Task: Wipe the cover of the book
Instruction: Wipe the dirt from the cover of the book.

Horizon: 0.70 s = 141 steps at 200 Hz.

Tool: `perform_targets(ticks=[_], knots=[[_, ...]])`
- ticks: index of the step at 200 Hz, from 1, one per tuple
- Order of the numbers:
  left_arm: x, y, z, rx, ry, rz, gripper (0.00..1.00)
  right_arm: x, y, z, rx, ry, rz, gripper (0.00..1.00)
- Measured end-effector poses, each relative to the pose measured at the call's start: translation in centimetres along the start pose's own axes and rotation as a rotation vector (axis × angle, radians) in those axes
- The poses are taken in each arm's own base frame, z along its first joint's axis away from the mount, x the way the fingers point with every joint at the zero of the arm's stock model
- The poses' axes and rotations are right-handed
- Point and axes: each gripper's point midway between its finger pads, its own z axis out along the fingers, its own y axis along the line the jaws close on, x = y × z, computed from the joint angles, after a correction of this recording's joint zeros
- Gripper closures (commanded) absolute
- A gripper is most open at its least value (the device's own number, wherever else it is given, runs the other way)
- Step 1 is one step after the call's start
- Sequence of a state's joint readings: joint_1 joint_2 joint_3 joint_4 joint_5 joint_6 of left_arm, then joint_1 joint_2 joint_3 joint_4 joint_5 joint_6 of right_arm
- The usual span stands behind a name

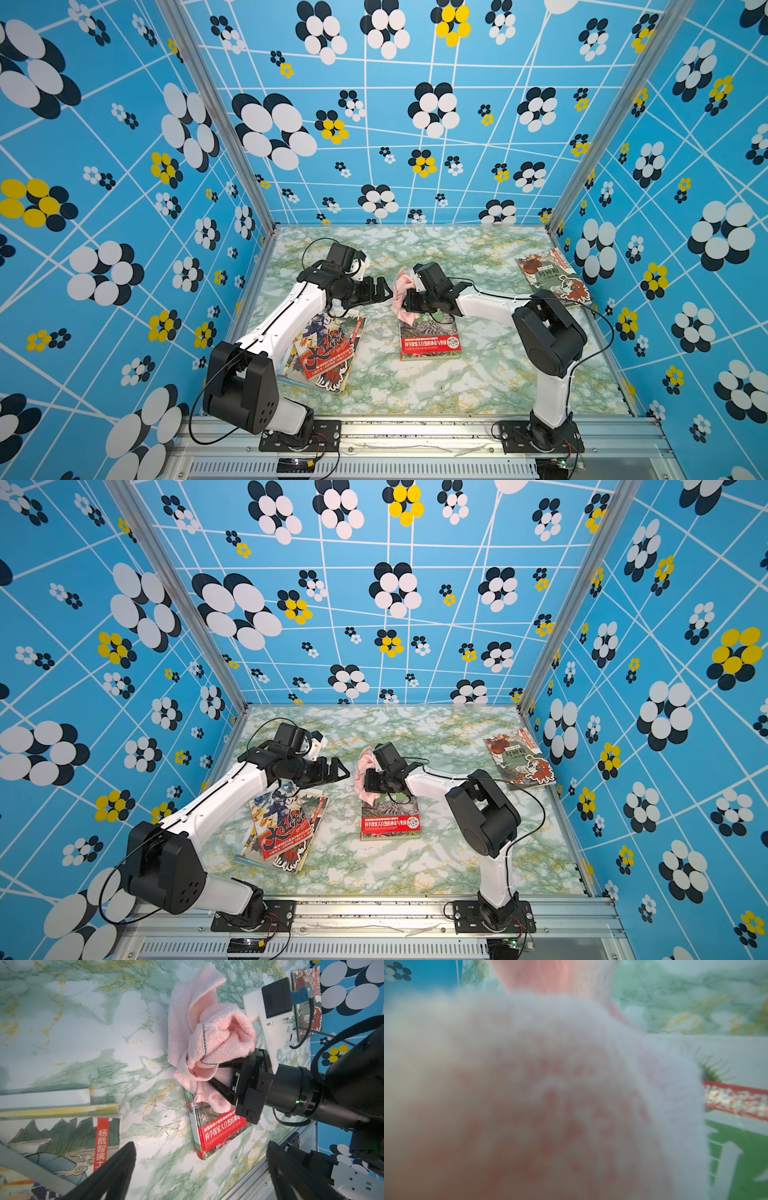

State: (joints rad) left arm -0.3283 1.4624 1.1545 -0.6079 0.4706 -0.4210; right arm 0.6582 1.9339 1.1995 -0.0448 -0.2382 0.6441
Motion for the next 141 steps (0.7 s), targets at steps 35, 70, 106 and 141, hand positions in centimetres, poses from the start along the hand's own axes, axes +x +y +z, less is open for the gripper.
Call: perform_targets(ticks=[35,70,106,141], knots=[[0.0,0.0,0.0,0.001,0.0,0.0,0.01,-2.3,-7.3,-4.0,0.102,-0.078,0.127,1.0],[0.0,0.0,0.0,0.001,0.0,0.0,0.01,-3.8,-9.8,-5.0,0.191,-0.12,0.162,1.0],[0.0,0.0,0.0,0.001,0.0,0.0,0.01,-3.8,-2.5,0.1,0.101,-0.069,0.044,1.0],[0.0,0.0,0.0,0.001,0.0,0.003,0.01,-2.8,0.3,1.6,0.03,-0.04,0.009,1.0]])
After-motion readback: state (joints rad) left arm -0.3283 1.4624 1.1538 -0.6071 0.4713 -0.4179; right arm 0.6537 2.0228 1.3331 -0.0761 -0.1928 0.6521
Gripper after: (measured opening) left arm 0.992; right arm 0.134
